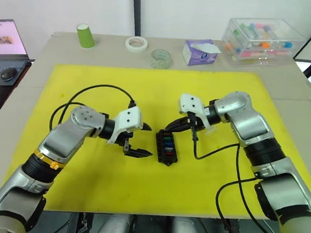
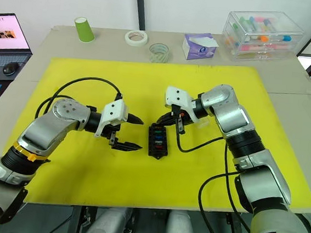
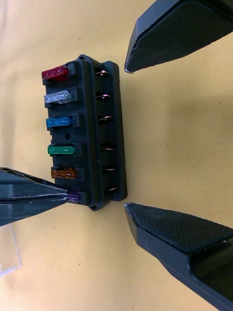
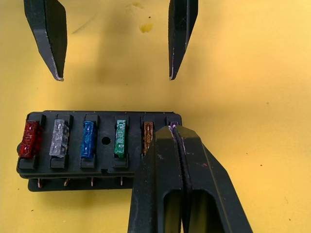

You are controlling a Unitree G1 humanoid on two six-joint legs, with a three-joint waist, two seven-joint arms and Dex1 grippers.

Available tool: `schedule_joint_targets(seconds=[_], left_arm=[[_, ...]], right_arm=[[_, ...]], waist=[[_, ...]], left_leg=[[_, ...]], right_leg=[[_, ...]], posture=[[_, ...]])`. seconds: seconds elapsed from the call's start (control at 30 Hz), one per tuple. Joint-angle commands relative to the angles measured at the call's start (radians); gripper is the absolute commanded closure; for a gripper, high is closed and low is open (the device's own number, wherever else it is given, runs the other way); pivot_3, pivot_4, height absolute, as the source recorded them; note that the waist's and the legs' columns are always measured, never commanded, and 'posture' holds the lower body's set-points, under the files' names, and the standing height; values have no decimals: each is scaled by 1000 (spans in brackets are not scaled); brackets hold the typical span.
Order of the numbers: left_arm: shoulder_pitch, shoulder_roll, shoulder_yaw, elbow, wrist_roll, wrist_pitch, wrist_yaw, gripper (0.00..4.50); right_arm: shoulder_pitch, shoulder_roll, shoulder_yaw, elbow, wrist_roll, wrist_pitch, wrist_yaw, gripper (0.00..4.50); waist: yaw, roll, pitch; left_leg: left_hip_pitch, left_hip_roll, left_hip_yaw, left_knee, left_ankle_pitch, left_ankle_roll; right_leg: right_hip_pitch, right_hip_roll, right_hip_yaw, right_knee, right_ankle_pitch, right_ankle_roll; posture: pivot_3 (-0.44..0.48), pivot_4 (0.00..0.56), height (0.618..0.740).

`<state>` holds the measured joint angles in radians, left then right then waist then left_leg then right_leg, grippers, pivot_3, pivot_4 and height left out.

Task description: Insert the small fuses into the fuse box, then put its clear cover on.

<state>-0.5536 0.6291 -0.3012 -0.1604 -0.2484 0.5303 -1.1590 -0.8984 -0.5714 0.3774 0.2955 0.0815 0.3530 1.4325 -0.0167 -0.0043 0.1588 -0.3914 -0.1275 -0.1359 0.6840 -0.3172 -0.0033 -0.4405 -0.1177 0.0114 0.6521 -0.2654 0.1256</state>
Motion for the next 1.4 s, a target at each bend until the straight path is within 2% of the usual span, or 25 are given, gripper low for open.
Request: schedule_joint_targets(seconds=[0.03, 0.27, 0.63, 0.77, 0.93, 1.07, 1.17, 1.3, 1.37, 1.4], left_arm=[[1, 8, 0, -26, 2, -20, -4, 0], [4, 9, 3, -28, 0, -20, -4, 0], [18, 50, 76, -82, -88, 34, -31, 0], [42, 116, 183, -132, -170, 109, -32, 0], [135, 248, 351, -201, -260, 209, -14, 0], [282, 357, 522, -243, -287, 220, -20, 0], [449, 412, 700, -263, -307, 248, -38, 0], [679, 418, 900, -230, -261, 217, -58, 0], [756, 410, 943, -215, -241, 189, -55, 0], [781, 409, 958, -196, -230, 171, -57, 0]], right_arm=[[6, -16, 25, -16, -29, 11, 12, 4482], [-7, -10, 3, -41, -2, 34, 11, 4482], [-40, -43, -88, -230, 108, 165, 5, 4482], [-14, -116, -129, -303, 119, 168, -4, 4482], [76, -267, -188, -349, 102, 152, -25, 4482], [155, -410, -277, -360, 126, 164, -14, 3349], [229, -524, -342, -296, 110, 128, -21, 2247], [326, -630, -414, -193, 91, 72, -37, 885], [362, -654, -434, -146, 88, 40, -44, 212], [377, -663, -440, -129, 86, 34, -48, 34]], waist=[[0, 0, 0], [0, 0, 0], [0, 0, 0], [1, 0, 0], [4, 0, 0], [4, 1, 0], [5, 1, 1], [5, 1, 1], [5, 1, 1], [6, 1, 1]], left_leg=[[0, 0, 0, 0, 0, 0], [0, 0, 0, 0, 0, 0], [0, 0, 0, 0, 0, 0], [0, 0, 0, 0, 0, 0], [0, 0, 0, 0, 0, 0], [0, 0, 0, -1, 0, 0], [0, 0, 0, -2, 0, 0], [0, 1, 1, -2, 0, 0], [1, 1, 2, -2, 0, 0], [1, 1, 2, -2, 0, 0]], right_leg=[[0, 0, 0, 0, 0, 0], [0, 0, 0, 0, 0, 0], [0, 0, 0, 0, 0, 0], [0, 0, 0, 0, 0, 0], [0, 0, 1, 0, 0, 0], [-1, 0, 2, 0, 0, 0], [-1, 0, 2, -1, 0, 0], [0, 0, 2, -1, 0, 0], [0, 0, 2, -1, 0, 0], [0, 0, 2, -1, 0, 0]], posture=[[0, 150, 740], [0, 150, 740], [0, 150, 740], [0, 150, 740], [0, 150, 740], [0, 150, 740], [0, 150, 740], [0, 150, 740], [0, 150, 740], [0, 150, 740]])
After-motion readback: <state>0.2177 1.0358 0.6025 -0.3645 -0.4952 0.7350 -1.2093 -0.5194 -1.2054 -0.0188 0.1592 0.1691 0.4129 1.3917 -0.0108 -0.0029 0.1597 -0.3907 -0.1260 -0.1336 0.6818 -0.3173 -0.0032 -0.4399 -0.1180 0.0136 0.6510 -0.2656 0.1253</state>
